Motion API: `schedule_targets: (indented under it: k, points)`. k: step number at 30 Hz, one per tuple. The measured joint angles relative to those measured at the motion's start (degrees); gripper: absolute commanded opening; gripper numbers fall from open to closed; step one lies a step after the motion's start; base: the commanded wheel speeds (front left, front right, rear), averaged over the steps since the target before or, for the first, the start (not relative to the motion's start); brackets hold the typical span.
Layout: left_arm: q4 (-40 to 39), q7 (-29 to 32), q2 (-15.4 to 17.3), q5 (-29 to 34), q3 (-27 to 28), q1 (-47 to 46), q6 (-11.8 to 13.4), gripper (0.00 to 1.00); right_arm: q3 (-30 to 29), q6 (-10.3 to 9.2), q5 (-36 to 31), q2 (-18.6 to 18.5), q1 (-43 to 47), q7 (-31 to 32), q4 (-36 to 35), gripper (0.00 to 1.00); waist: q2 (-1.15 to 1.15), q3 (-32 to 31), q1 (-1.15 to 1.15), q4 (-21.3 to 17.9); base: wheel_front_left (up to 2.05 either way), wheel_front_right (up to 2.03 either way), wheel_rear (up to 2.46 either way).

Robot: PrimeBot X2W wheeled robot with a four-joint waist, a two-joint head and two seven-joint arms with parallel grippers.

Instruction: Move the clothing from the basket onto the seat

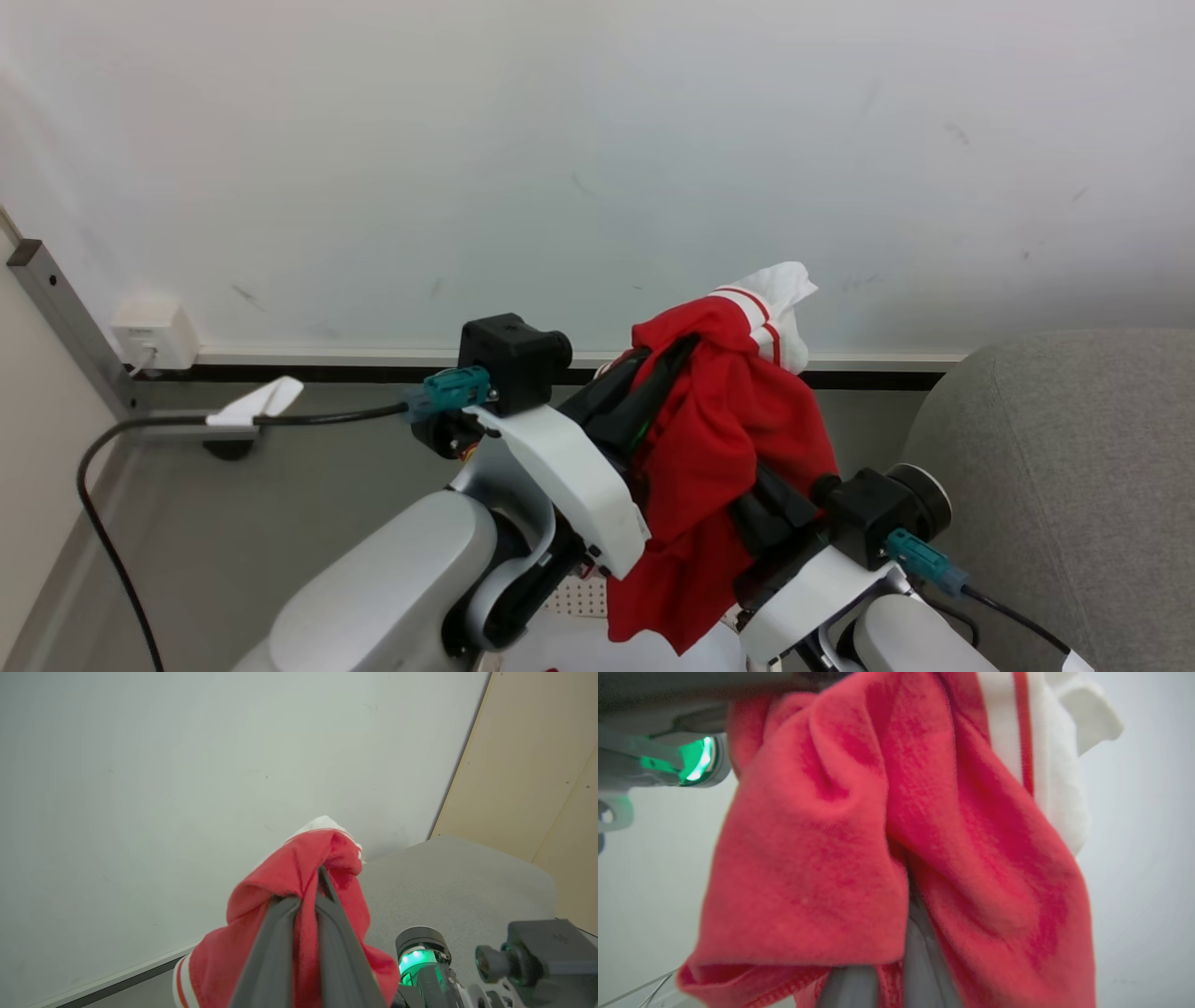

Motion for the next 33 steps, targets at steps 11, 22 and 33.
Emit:
schedule_targets:
  k: [11, 22, 33]
  points:
    - [-0.6, -1.0, 0.2, -0.1, -1.0, 0.9, -0.8, 1.00, -5.3, 0.00, -1.6, 0.0, 3.4, 0.0, -4.1, 0.00, 0.00, 0.4, 0.00, -1.8, 0.00, 0.00, 0.00]
    - [-2.4, -3.9, 0.3, 1.2, -3.7, 3.5, -2.0, 1.00, -15.5, 0.00, -5.9, -1.0, 8.2, 0.0, -8.4, 0.00, 0.00, 2.0, 0.00, -8.0, 0.00, 0.00, 0.00]
    - [-2.4, -7.1, 1.2, 3.8, -5.1, 4.3, -3.0, 1.00, -25.5, 0.00, -7.8, -4.2, 9.9, 0.0, -16.4, 0.00, 0.00, 3.9, 0.00, -18.2, 0.00, 0.00, 0.00]
